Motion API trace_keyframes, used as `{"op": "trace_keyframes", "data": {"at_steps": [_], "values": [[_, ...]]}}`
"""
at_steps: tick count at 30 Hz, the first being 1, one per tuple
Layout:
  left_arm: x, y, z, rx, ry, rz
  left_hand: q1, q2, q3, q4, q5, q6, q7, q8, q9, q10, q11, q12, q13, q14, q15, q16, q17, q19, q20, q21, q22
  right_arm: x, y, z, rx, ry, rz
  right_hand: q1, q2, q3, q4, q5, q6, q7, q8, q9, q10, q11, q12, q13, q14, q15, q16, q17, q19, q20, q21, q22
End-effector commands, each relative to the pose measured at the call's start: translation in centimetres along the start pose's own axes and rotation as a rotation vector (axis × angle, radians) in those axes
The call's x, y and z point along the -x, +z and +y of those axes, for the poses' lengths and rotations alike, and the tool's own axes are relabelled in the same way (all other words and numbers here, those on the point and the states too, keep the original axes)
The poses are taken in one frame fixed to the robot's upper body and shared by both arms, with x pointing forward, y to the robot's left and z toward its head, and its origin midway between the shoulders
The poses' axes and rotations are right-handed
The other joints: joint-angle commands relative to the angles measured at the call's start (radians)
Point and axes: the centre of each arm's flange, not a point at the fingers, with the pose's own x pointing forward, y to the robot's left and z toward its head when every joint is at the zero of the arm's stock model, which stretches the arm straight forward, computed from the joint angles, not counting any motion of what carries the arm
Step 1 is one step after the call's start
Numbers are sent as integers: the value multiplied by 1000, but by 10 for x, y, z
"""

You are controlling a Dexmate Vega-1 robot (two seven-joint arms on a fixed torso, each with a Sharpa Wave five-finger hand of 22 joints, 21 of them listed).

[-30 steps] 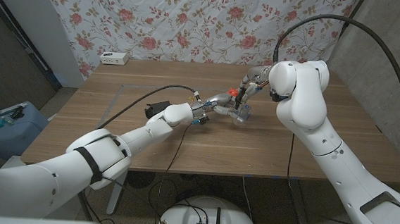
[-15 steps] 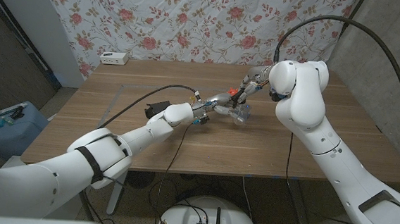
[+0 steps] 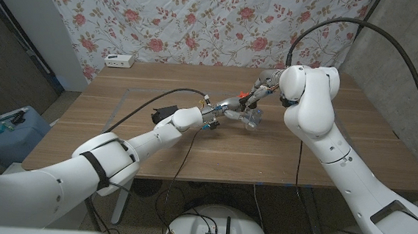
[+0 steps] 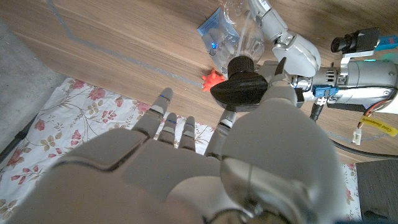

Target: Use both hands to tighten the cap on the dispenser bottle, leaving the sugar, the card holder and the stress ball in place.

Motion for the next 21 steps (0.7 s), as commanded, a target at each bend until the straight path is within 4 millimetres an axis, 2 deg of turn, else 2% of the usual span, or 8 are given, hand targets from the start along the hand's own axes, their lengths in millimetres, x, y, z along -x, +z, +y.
{"op": "trace_keyframes", "data": {"at_steps": [1,3,5,11,14,21], "values": [[-2,1,-1,0,-3,-5,-42,121,82,75,5,106,-24,10,3,8,-2,8,1,12,-72,6,2,3,-52,1,2,1,5,4,-9,-33,34,-23,-9,-15,6,-8,57,11,4,2,32,6,9,3,22,3,6,-1,23,-2,5,-1],[-2,1,-1,0,-3,-5,-42,121,82,75,5,106,-24,9,3,9,-1,9,1,11,-71,6,2,4,-51,2,2,2,6,5,-6,-47,38,-35,-12,-21,10,-11,75,22,6,0,47,9,12,3,34,-1,9,0,33,-4,4,-1],[-1,1,-1,0,-3,-6,-42,121,82,76,5,106,-24,9,3,8,-2,8,1,11,-70,6,2,4,-51,2,2,2,7,6,-5,-62,42,-39,-11,-23,11,-13,90,21,6,-1,73,13,18,3,49,-9,13,0,46,-5,5,-1],[-1,1,-1,0,-1,-5,-42,121,82,75,4,107,-24,10,3,9,-3,9,1,11,-71,6,2,4,-51,2,2,3,12,9,10,-102,60,-48,-17,-30,9,-17,147,39,11,-4,131,5,28,2,95,-29,21,-3,84,-11,6,-1],[0,2,-2,-1,-2,-5,-42,121,82,75,4,107,-25,10,3,8,-3,8,1,12,-70,6,2,4,-51,2,2,4,14,11,18,-118,70,-51,-17,-33,9,-17,173,56,13,-5,159,9,32,2,120,-38,26,-4,100,-14,6,-1],[1,2,-2,1,-5,-3,-42,122,82,75,4,107,-24,10,3,9,-2,9,1,12,-71,7,2,4,-51,2,2,6,19,15,29,-147,93,-54,-15,-35,9,-18,219,68,20,-6,196,10,38,1,150,-52,31,-4,122,-15,5,-1]]}}
